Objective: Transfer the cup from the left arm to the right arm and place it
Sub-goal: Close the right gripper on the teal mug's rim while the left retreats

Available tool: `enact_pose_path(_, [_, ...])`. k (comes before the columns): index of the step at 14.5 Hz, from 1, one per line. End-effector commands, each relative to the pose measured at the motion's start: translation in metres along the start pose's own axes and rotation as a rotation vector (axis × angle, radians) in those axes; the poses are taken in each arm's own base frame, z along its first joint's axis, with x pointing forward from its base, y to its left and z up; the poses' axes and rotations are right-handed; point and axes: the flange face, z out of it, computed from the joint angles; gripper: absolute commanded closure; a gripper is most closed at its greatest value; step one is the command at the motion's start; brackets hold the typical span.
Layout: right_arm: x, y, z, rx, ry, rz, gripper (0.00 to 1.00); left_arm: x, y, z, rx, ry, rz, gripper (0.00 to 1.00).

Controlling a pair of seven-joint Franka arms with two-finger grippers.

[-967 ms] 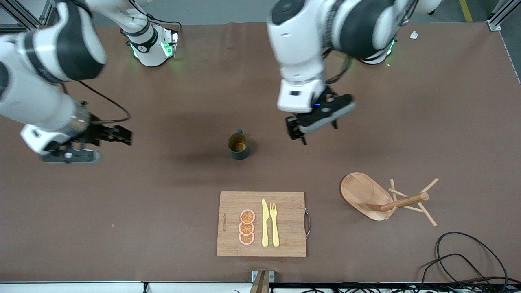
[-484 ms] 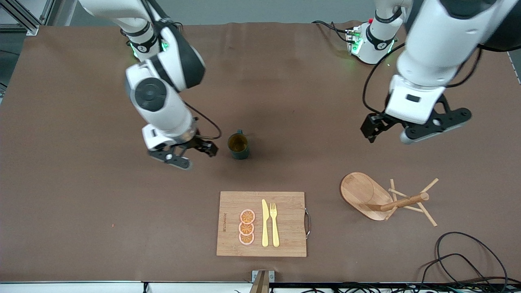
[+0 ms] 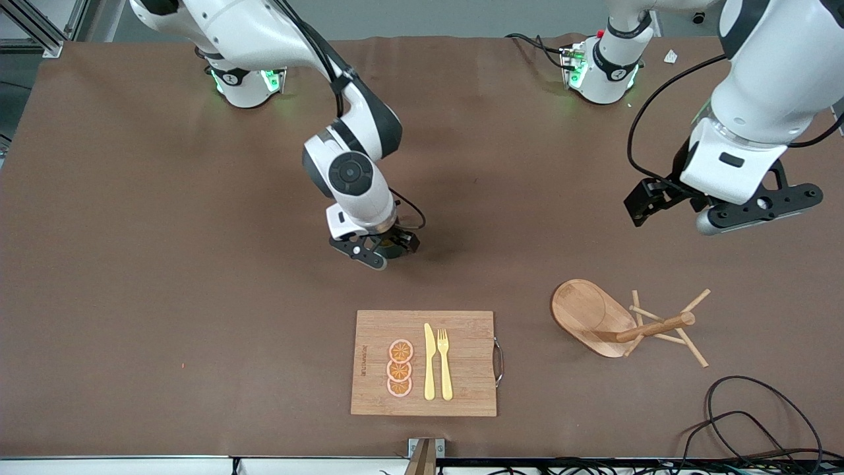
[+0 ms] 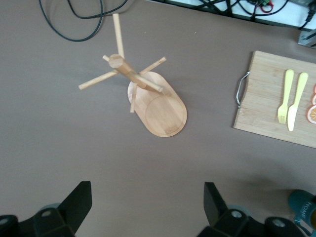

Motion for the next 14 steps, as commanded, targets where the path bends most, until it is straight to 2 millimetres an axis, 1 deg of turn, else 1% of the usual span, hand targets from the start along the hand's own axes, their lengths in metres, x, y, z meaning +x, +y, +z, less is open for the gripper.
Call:
enact_pose_path(1, [0.008, -0.004, 0.010, 0.019, -0.028, 0.043, 0.00, -0.004, -0.011, -0.003, 0.003, -0.012, 0.003, 0.00])
enact_pose_path(2, [0.006, -0.005, 0.016, 0.012, -0.031, 0.043, 0.00, -0.003, -0.012, -0.003, 0.006, -0.013, 0.002, 0.00])
enact_pose_path(3, [0.002, -0.005, 0.024, 0.001, -0.036, 0.038, 0.00, 0.000, -0.018, -0.002, 0.010, -0.013, -0.007, 0.00])
enact_pose_path(4, [0.003, -0.003, 0.031, -0.009, -0.039, 0.028, 0.10, 0.003, -0.024, -0.001, 0.011, -0.014, -0.013, 0.00])
enact_pose_path(5, [0.006, -0.002, 0.030, -0.009, -0.038, 0.017, 0.46, 0.005, -0.028, -0.001, 0.009, -0.016, -0.012, 0.00])
enact_pose_path(6, [0.011, -0.002, 0.026, -0.004, -0.040, 0.005, 0.69, 0.005, -0.028, -0.001, 0.007, -0.015, 0.005, 0.00])
enact_pose_path(7, [0.010, -0.004, 0.022, -0.005, -0.041, -0.011, 0.85, 0.005, -0.028, -0.001, 0.011, -0.015, 0.039, 0.00])
enact_pose_path(8, [0.012, -0.006, 0.015, -0.019, -0.051, -0.017, 0.97, 0.006, -0.029, 0.000, 0.013, -0.014, 0.074, 0.00])
enact_pose_path(9, [0.012, -0.007, 0.012, -0.036, -0.062, -0.022, 0.99, 0.011, -0.043, -0.003, 0.008, -0.013, 0.095, 0.00])
enact_pose_path(10, [0.012, -0.006, 0.010, -0.044, -0.068, -0.039, 0.99, 0.012, -0.049, -0.003, 0.014, -0.020, 0.123, 0.00])
enact_pose_path(11, [0.010, -0.007, 0.008, -0.046, -0.071, -0.079, 0.99, 0.010, -0.049, -0.003, 0.012, -0.031, 0.149, 0.00])
enact_pose_path(14, [0.011, -0.007, 0.006, -0.048, -0.064, -0.162, 0.99, 0.009, -0.063, -0.001, 0.022, -0.077, 0.218, 0.00])
